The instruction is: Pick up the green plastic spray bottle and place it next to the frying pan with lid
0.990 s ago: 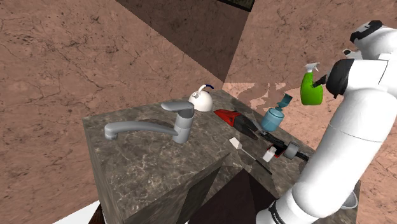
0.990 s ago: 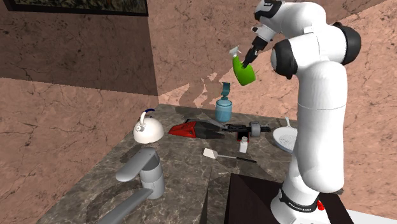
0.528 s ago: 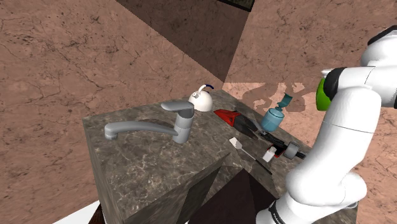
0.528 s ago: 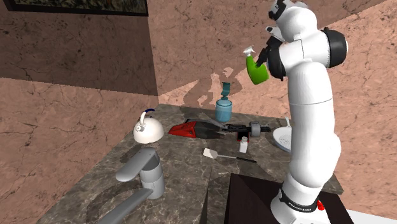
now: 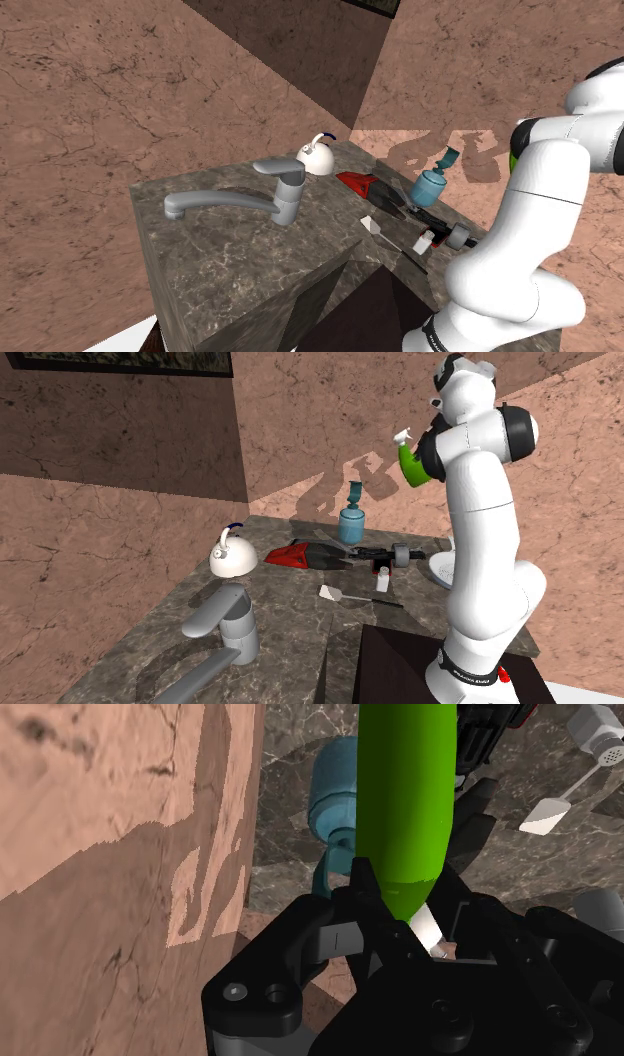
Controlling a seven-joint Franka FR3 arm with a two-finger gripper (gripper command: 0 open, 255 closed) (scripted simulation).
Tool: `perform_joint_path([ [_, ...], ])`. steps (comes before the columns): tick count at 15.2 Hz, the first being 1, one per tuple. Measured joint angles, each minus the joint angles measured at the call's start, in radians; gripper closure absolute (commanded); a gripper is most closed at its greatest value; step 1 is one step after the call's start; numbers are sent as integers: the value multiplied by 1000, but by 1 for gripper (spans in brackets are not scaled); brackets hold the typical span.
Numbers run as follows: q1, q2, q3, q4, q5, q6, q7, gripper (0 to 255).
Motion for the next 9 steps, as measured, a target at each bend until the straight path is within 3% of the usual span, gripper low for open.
perform_joint_path([
  [9,88,-16,-26,-159,-25,109,-63,255],
])
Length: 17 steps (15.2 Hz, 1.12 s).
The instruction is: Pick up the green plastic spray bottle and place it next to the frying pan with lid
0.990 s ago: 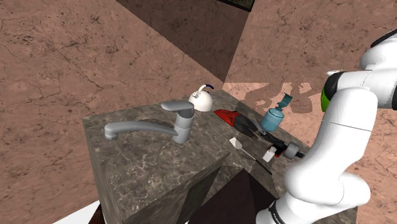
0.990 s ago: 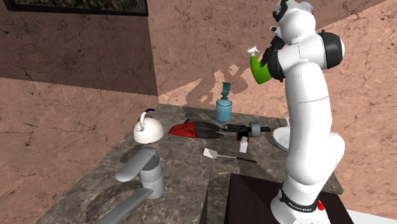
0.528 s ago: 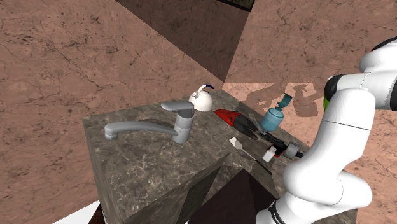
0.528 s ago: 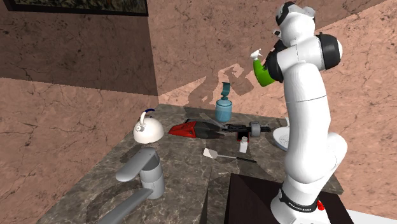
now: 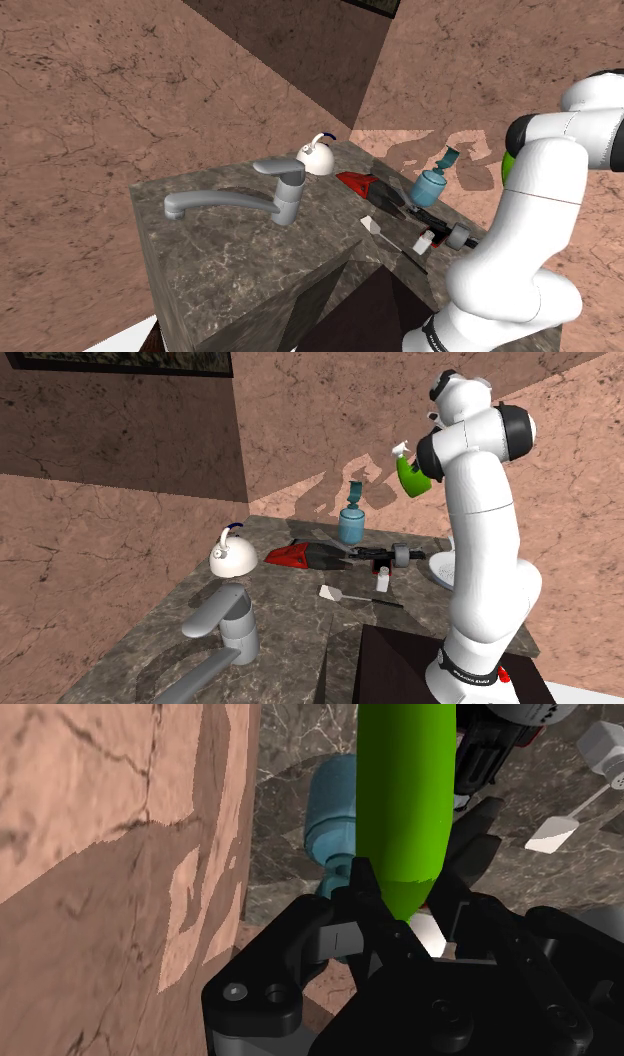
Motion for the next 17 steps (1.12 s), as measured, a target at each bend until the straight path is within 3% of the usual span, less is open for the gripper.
perform_joint_path([
  [12,59,12,-3,-162,9,125,-82,255],
  [17,59,32,10,-207,28,167,-116,255],
])
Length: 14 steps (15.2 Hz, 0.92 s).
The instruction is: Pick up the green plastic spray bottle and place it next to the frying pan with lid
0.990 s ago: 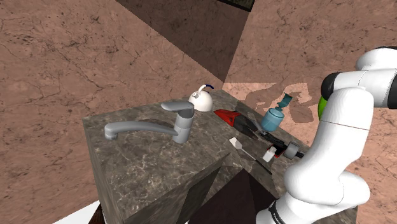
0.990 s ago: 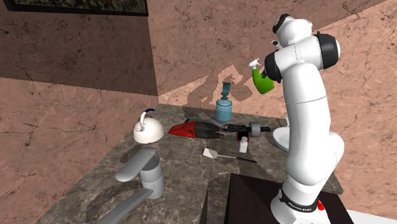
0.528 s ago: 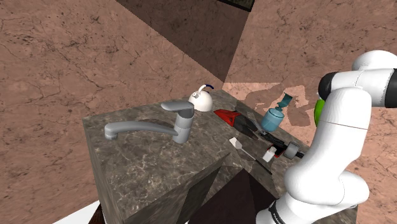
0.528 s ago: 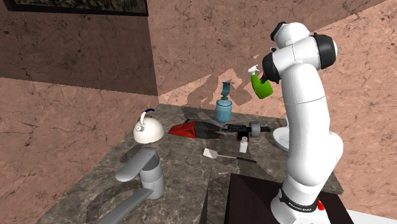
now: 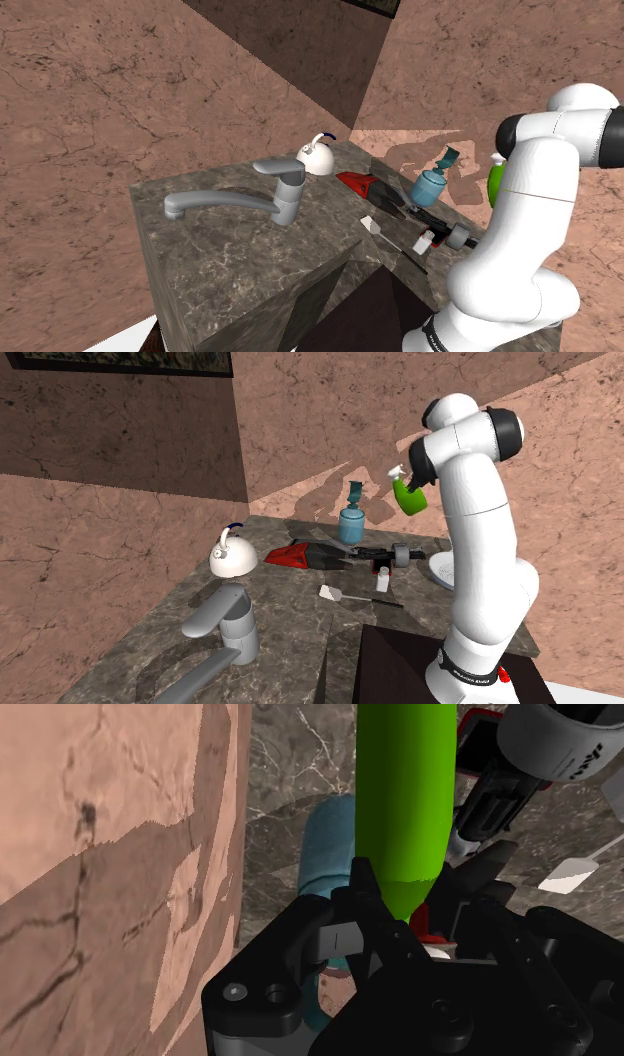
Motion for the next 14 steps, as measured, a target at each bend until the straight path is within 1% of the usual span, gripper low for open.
perform_joint_path([
  [5,7,16,12,-49,19,43,-32,255],
  [8,0,33,25,-68,35,64,-53,255],
  [10,7,37,28,-92,43,84,-67,255],
  [14,-6,61,48,-110,66,108,-93,255],
])
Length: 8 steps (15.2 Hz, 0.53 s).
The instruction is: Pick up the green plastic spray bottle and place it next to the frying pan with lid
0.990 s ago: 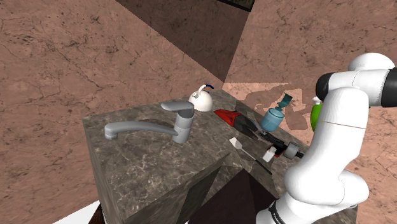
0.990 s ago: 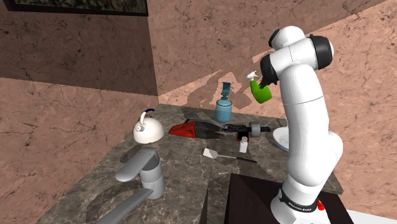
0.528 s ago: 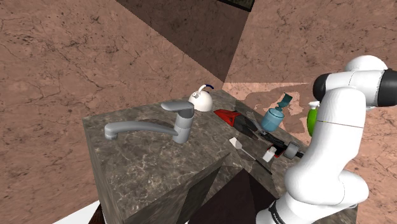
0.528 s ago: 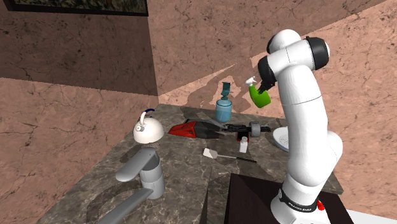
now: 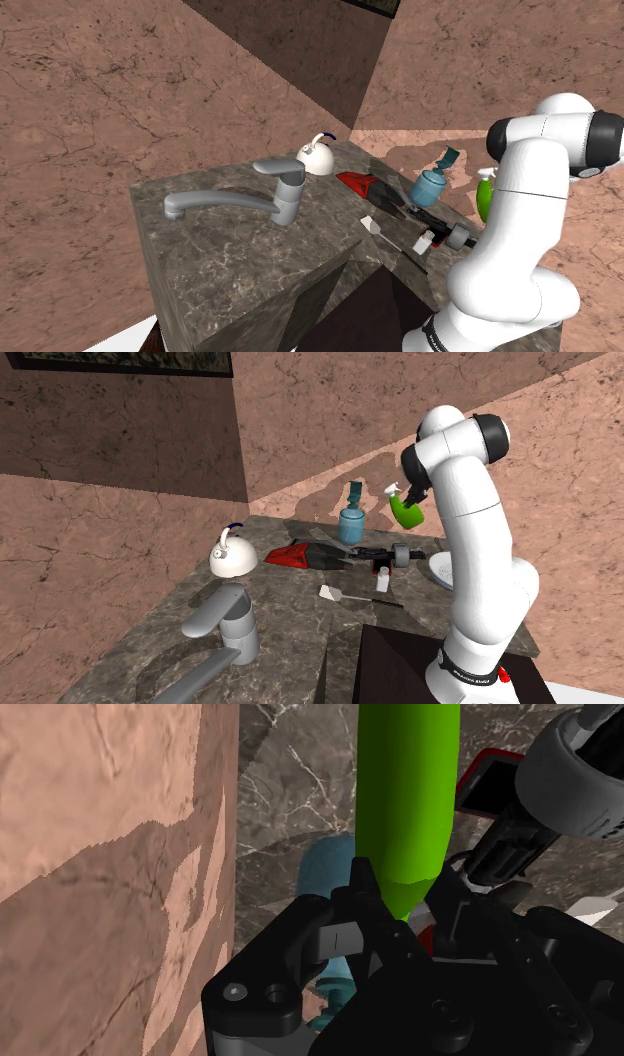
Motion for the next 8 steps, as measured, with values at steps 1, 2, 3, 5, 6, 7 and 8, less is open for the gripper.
perform_joint_path([
  [1,-1,5,4,-6,6,7,-6,255],
  [2,0,7,6,-16,9,14,-14,255],
  [3,-7,17,14,-20,18,21,-23,255],
  [5,-11,29,25,-31,31,35,-36,255],
  [6,-12,34,30,-37,37,42,-43,255],
  [7,-18,42,36,-39,44,46,-49,255],
  [8,-19,46,40,-45,49,53,-57,255],
])
